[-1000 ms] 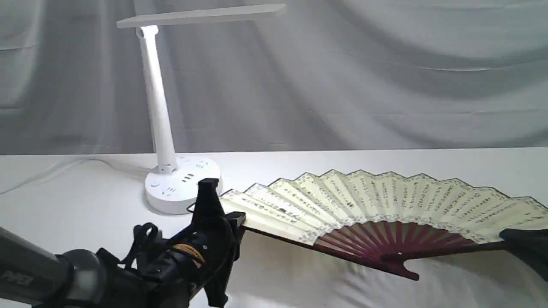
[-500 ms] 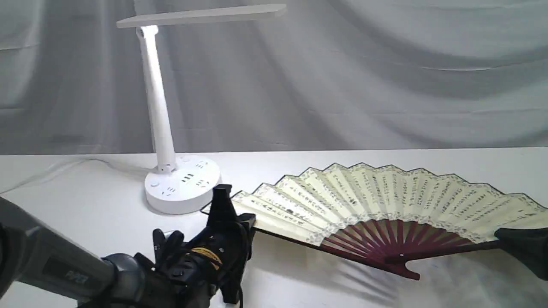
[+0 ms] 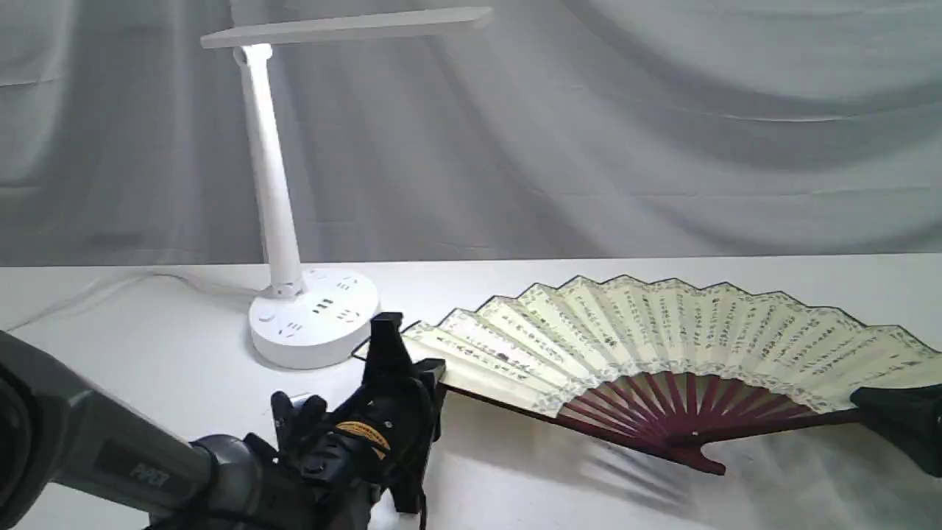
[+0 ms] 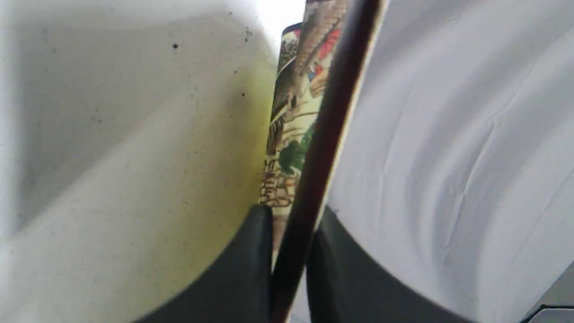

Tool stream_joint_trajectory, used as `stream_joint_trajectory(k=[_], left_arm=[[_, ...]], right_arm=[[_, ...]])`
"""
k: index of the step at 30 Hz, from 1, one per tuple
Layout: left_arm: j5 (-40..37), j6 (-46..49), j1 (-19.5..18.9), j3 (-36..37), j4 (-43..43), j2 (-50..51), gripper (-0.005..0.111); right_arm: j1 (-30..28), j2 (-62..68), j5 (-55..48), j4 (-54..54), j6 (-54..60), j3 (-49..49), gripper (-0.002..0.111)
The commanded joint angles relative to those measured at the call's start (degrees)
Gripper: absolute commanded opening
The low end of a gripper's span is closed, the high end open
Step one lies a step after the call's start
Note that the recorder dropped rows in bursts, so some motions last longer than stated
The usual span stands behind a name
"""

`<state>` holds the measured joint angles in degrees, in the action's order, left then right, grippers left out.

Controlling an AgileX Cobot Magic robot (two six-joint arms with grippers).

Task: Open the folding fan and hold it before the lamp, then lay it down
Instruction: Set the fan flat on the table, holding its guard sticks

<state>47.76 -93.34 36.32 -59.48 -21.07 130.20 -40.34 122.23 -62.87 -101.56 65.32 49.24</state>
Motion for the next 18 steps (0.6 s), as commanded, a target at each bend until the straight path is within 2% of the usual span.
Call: stream_joint_trajectory(k=[1,4,7,18], left_arm=[[3.4,-2.6,-0.1,-0.6,-2.3,-0.6,0.018],[3.4,-2.6,-0.1,-0.6,-2.3,-0.6,0.026],[3.0,-2.3,-0.1,-0.6,-2.3,-0.6,0.027],[0.0,0.8,-0.4,-0.6,-0.4,-0.6,0.028]], right_arm=[[-0.2,0.2,3.8,1.6,3.0,0.0,0.02],[-0.2,0.2,3.8,1.6,3.0,0.0,0.034],[-0.2,0.2,3.8,1.6,3.0,0.0,0.042],[-0.2,0.2,6.1,6.1,-0.7,0.0,0.055]])
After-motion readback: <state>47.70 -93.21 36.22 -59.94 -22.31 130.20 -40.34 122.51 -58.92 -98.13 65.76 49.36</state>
